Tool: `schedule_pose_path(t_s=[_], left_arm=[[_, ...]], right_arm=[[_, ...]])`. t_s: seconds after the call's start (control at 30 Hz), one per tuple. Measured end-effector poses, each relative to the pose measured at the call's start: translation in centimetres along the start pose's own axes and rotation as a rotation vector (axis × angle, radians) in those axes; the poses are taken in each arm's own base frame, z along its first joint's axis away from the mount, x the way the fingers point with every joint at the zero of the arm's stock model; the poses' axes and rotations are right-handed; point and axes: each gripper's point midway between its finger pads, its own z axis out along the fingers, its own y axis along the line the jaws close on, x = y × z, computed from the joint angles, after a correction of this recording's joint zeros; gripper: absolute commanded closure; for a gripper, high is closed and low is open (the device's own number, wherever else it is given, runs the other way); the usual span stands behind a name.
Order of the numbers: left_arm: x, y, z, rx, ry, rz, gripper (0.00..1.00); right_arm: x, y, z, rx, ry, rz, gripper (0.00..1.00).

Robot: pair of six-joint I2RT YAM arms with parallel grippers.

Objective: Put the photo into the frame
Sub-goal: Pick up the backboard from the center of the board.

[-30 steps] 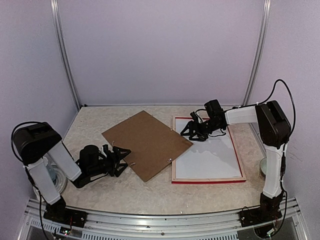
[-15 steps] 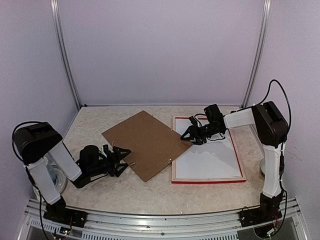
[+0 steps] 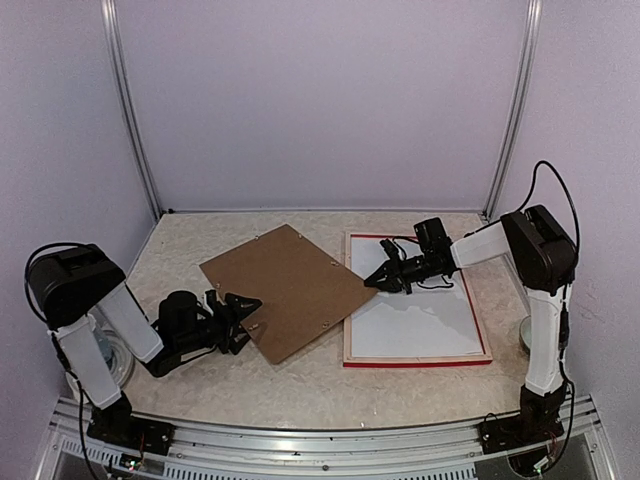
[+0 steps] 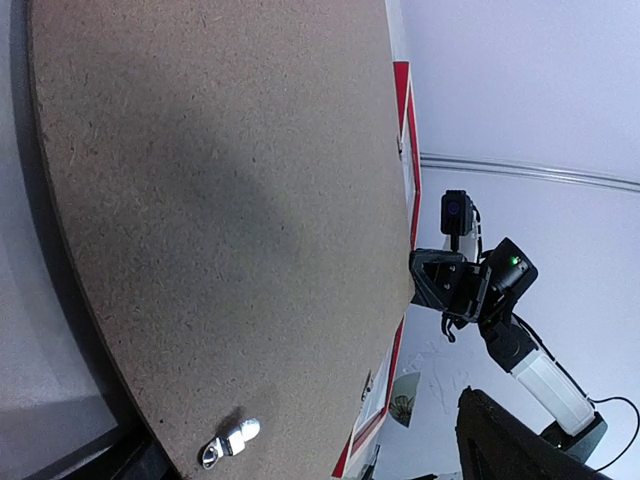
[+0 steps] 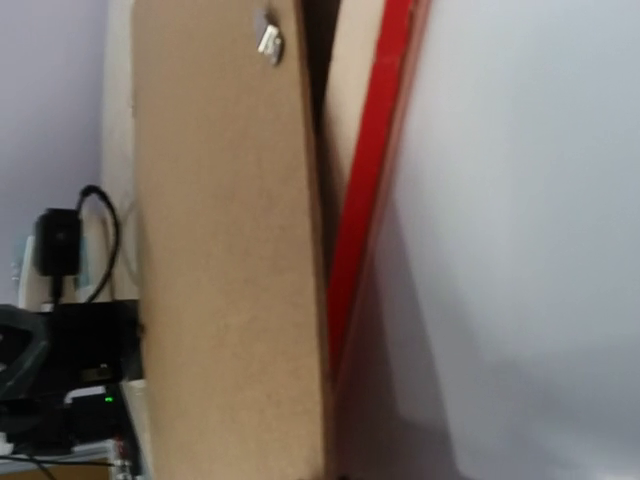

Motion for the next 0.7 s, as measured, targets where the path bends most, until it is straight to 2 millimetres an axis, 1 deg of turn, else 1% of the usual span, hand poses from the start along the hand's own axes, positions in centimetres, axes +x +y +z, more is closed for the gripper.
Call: schedule_pose_path(t_s=[0.2,0.33,0.5,0.6,0.7], left_arm=[[0.1,0.0,-0.1,0.002,0.001,-0.007,0.11],[0.2,0.0,-0.2,0.004,0.007,-0.009,0.12],[0.4,0.0,-0.2,0.005,0.017,-0.01,0.12],[0.4,0.0,-0.2,0.008,0.021,-0.009,0.12],[0.5,0.0,-0.1,0.01,0.024,-0.008,0.11]], right_arm=[[1.2,-0.3,0.1,-0.047,0.0,0.038,1.0],[1.7,0.3,-0.7,-0.049,-0.017,0.042,1.0],[1.9,2.0,-2.6,-0.035,-0.065,0.014,1.0],[1.9,3.1,-4.1,-0.02,-0.101,-0.007,1.0],[1.9,3.7,-5.9,0.012,-0.141,-0.023,1.0]])
